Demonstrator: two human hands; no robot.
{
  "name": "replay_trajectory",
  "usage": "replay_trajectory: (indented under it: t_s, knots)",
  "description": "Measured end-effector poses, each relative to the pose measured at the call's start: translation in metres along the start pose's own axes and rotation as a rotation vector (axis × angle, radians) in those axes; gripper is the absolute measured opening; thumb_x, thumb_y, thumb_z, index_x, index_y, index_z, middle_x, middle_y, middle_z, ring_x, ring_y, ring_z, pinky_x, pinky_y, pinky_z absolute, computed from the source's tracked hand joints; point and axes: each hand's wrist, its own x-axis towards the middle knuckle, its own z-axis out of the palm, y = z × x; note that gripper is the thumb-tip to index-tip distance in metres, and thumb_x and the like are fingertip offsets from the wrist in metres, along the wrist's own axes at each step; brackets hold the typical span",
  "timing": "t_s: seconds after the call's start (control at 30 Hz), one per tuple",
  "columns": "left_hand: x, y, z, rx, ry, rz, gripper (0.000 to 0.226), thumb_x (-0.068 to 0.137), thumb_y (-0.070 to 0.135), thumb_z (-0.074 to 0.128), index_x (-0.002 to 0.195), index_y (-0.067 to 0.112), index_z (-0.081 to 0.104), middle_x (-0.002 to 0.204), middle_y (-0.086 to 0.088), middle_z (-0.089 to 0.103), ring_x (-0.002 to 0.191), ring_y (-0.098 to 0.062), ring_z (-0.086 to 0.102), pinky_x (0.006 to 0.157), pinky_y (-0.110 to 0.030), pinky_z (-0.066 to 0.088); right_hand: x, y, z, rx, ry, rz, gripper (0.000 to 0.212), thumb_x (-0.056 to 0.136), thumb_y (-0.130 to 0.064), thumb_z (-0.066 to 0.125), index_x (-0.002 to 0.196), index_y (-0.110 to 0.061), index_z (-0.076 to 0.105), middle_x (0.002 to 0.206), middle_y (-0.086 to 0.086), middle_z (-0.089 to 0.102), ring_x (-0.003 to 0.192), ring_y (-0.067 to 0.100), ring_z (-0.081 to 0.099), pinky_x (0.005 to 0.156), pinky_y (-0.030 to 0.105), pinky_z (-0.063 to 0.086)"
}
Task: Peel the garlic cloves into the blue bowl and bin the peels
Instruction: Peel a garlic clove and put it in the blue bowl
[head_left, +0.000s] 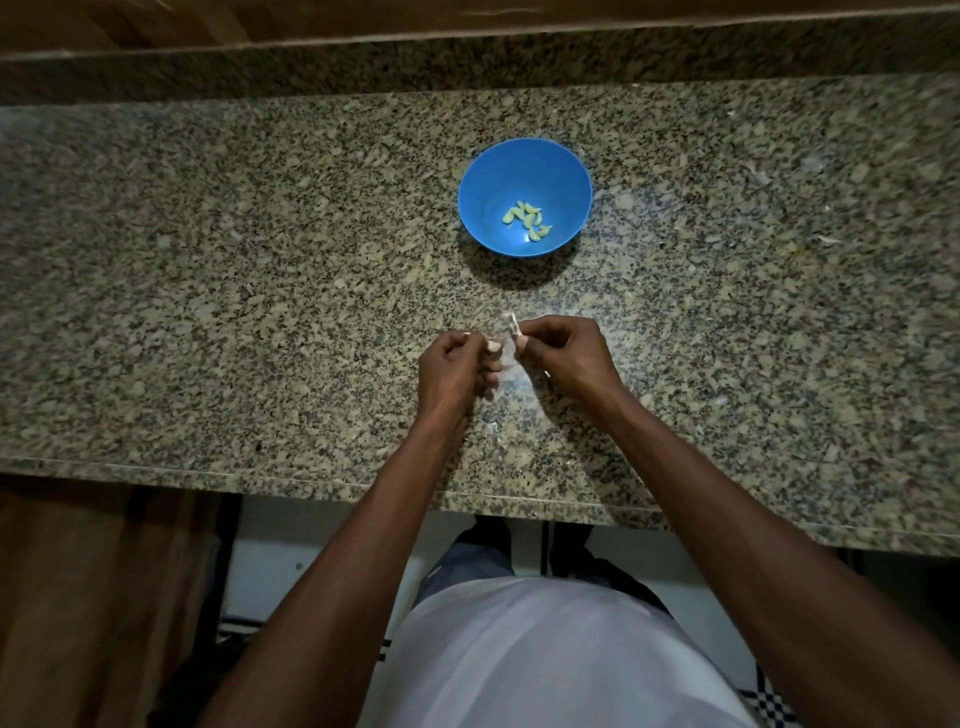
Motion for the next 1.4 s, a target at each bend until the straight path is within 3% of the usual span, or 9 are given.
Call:
replay_trajectory:
  t_s: [0.13, 0.23, 0.4, 0.5, 0.6, 0.77, 1.03, 1.2, 1.4]
  knots:
    - [0.000, -0.001, -0.010, 0.002, 0.010, 0.068, 0.007, 0.097, 0.008, 0.063, 0.102, 0.005, 0.067, 0.076, -0.008, 0.077, 0.058, -0.012, 0.067, 0.049, -0.024, 0.053, 0.000, -0.007, 0.002, -0.654, 0.015, -0.362, 0.014, 0.093, -0.004, 0.068, 0.088, -0.009, 0.081, 0.087, 0.006, 0.071, 0.076, 0.021, 0.066, 0.064, 0.039, 0.057]
    - [0.001, 0.000, -0.017, -0.031, -0.001, 0.083, 0.010, 0.097, 0.005, 0.064, 0.106, 0.005, 0.068, 0.081, -0.009, 0.077, 0.065, -0.014, 0.067, 0.062, -0.030, 0.058, -0.002, -0.009, 0.004, -0.868, -0.027, -0.413, 0.013, 0.099, -0.012, 0.068, 0.098, -0.006, 0.080, 0.098, 0.007, 0.063, 0.085, 0.023, 0.059, 0.066, 0.040, 0.057]
    - [-0.005, -0.005, -0.025, -0.097, -0.089, 0.118, 0.016, 0.098, 0.007, 0.068, 0.114, 0.006, 0.070, 0.091, -0.011, 0.075, 0.072, -0.013, 0.069, 0.074, -0.027, 0.061, -0.011, -0.011, -0.008, -0.627, 0.069, -0.424, 0.025, 0.102, -0.018, 0.066, 0.122, -0.006, 0.076, 0.114, 0.010, 0.064, 0.103, 0.024, 0.061, 0.080, 0.037, 0.055]
    - [-0.010, -0.009, -0.028, -0.070, -0.167, 0.150, 0.016, 0.101, 0.010, 0.064, 0.115, 0.009, 0.073, 0.095, -0.011, 0.073, 0.076, -0.013, 0.068, 0.072, -0.024, 0.061, -0.018, -0.016, -0.015, -0.281, 0.055, -0.248, 0.028, 0.098, -0.021, 0.071, 0.125, -0.014, 0.076, 0.114, 0.003, 0.074, 0.098, 0.014, 0.072, 0.077, 0.023, 0.060]
    - [-0.017, -0.014, -0.023, 0.056, -0.245, 0.187, 0.017, 0.099, 0.014, 0.068, 0.113, 0.013, 0.076, 0.103, -0.005, 0.077, 0.085, -0.014, 0.072, 0.073, -0.024, 0.060, -0.030, -0.011, -0.012, -0.116, -0.217, -0.061, 0.042, 0.093, -0.031, 0.078, 0.134, -0.020, 0.071, 0.113, -0.002, 0.078, 0.092, 0.011, 0.077, 0.085, 0.042, 0.065]
    - [-0.027, -0.024, -0.012, 0.040, -0.169, 0.156, 0.020, 0.088, 0.010, 0.080, 0.101, 0.001, 0.068, 0.087, -0.011, 0.077, 0.074, -0.018, 0.075, 0.066, -0.026, 0.061, -0.051, 0.008, -0.014, 0.081, -0.169, -0.013, 0.021, 0.090, -0.025, 0.083, 0.108, -0.013, 0.082, 0.095, 0.003, 0.082, 0.084, 0.023, 0.080, 0.084, 0.052, 0.065]
    - [-0.035, -0.044, -0.009, 0.143, -0.242, 0.174, 0.018, 0.080, 0.002, 0.085, 0.097, 0.001, 0.078, 0.098, -0.007, 0.080, 0.091, -0.018, 0.077, 0.078, -0.031, 0.063, -0.065, 0.010, -0.031, -0.141, -0.195, -0.046, 0.022, 0.081, -0.032, 0.090, 0.091, -0.014, 0.082, 0.083, -0.001, 0.080, 0.077, 0.012, 0.078, 0.078, 0.038, 0.066]
    - [-0.035, -0.042, -0.014, 0.052, -0.238, 0.171, 0.019, 0.083, 0.004, 0.084, 0.099, 0.001, 0.076, 0.093, -0.013, 0.079, 0.088, -0.024, 0.078, 0.076, -0.033, 0.064, -0.066, 0.004, -0.023, -0.182, -0.175, -0.113, 0.018, 0.088, -0.025, 0.085, 0.102, -0.014, 0.083, 0.089, 0.000, 0.081, 0.076, 0.012, 0.078, 0.078, 0.041, 0.066]
    - [-0.020, -0.027, -0.025, 0.039, -0.317, 0.172, 0.016, 0.088, -0.004, 0.076, 0.103, -0.007, 0.074, 0.096, -0.023, 0.077, 0.089, -0.029, 0.078, 0.075, -0.029, 0.064, -0.059, -0.002, -0.009, -0.319, -0.090, -0.173, 0.014, 0.089, -0.018, 0.082, 0.103, -0.016, 0.084, 0.097, -0.001, 0.082, 0.082, 0.003, 0.076, 0.077, 0.028, 0.064]
